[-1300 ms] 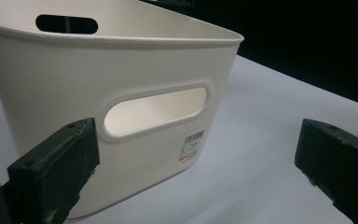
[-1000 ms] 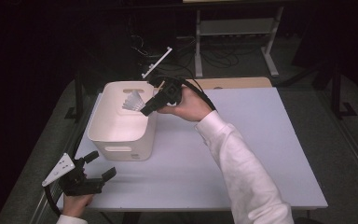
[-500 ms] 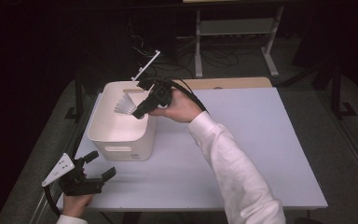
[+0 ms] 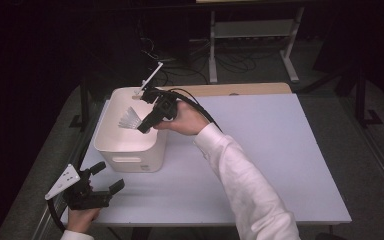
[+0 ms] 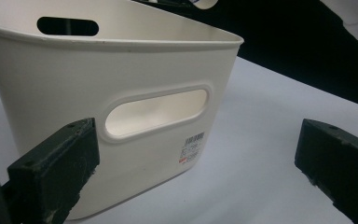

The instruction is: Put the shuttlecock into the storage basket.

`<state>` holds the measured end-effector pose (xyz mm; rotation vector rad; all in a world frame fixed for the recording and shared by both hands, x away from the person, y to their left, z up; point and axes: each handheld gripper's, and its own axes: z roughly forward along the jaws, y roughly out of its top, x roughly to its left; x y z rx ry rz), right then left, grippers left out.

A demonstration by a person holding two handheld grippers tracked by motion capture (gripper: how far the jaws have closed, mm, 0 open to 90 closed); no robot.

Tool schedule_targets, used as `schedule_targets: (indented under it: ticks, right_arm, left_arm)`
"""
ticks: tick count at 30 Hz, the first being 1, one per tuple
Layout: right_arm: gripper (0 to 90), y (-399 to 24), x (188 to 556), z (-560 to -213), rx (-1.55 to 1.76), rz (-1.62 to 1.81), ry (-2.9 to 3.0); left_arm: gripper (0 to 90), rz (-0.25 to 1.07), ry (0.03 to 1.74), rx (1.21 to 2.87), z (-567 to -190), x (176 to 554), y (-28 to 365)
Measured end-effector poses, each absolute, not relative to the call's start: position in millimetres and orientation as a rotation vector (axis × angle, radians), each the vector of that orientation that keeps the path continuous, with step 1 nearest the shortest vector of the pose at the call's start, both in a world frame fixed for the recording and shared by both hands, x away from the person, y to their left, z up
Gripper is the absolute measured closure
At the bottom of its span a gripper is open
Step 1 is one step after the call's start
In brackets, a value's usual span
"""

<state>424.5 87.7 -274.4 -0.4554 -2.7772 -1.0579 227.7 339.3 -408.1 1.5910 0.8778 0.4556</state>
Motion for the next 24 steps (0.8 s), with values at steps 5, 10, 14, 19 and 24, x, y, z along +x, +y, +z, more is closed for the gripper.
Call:
schedule_targets:
  ticks: [5,10,14,19,24]
  right_arm:
    - [63.8,95,426,-284,-0.455,-1.026,-2.772]
    - [63.8,101,426,-292,-0.443,-0.999,-2.774]
    - [63.8,104,427,-299,-0.451,-0.978,-2.772]
    - [63.8,106,428,-309,-0.463,-0.957,-2.772]
    - [63.8,107,431,-317,-0.473,-0.946,-2.76]
  left_arm:
    - [0.0,0.457,0.875,1.595,-408,228,339]
    - [0.0,0.454,0.874,1.596,-408,228,339]
    - [0.0,0.452,0.875,1.596,-408,228,339]
    - [0.0,0.452,0.874,1.595,-408,228,339]
    - [0.0,0.448,0.874,1.587,-408,228,338]
